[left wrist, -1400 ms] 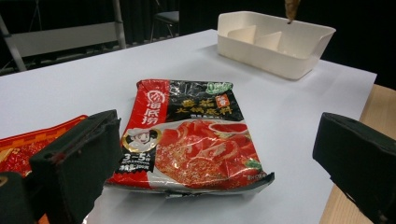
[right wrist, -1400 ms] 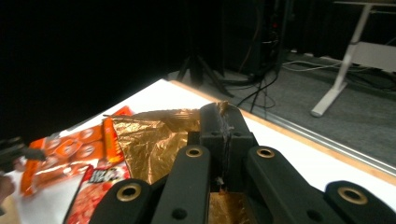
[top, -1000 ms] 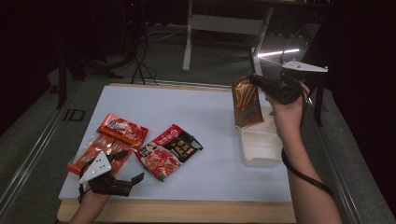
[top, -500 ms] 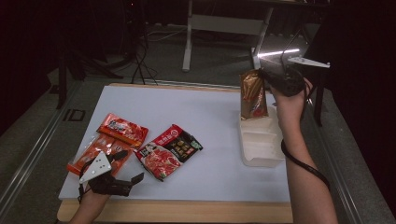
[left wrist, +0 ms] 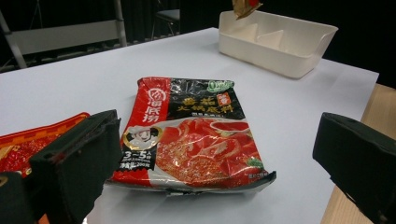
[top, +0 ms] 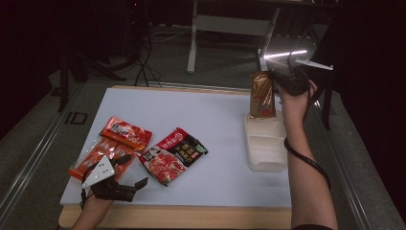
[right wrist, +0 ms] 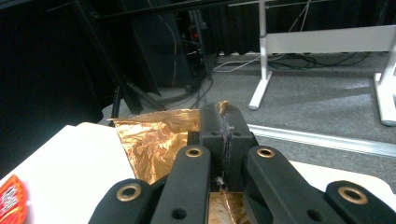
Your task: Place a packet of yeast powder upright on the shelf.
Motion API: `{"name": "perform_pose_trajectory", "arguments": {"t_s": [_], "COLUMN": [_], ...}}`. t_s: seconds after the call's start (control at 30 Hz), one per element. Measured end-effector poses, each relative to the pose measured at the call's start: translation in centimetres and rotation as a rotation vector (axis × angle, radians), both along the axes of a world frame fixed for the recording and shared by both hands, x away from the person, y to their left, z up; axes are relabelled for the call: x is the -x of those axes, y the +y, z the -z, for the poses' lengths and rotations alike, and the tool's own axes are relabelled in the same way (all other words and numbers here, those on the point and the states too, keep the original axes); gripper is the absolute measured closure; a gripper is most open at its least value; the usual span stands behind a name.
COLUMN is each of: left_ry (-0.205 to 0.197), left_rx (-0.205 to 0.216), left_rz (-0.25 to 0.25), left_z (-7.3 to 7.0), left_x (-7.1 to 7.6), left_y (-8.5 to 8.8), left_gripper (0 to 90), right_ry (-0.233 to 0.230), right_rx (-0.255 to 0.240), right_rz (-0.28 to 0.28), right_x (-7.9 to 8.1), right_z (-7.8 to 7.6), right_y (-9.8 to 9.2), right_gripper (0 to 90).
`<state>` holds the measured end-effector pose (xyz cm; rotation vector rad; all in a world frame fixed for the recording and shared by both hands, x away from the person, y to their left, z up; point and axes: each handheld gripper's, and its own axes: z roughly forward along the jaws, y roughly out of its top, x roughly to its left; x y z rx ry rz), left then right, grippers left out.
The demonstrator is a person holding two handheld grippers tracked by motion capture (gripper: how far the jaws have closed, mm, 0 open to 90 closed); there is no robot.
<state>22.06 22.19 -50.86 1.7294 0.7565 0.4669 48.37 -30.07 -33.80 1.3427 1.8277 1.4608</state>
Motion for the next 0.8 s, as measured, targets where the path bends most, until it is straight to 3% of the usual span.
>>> {"name": "perform_pose_trajectory", "arguments": {"t_s": [0.43,0.8], "left_ry": [0.002,0.004], "left_rx": [-0.005,-0.012], "left_rz": [-0.006,-0.002], "left_z": [0.1,0.1], "left_x": [0.0,0.0], "left_y": [0.0,0.0], "left_gripper": [1.6,1.6], "right_ry": [0.028,0.078], "right_rx": [-0.004,-0.036], "right_rz": [0.033,0.044], "right_x": [-2.3,-2.1], "right_z": [2.8,5.1], "right_y": [-0.8,-1.1], "right_gripper": [89.5,89.4]}}
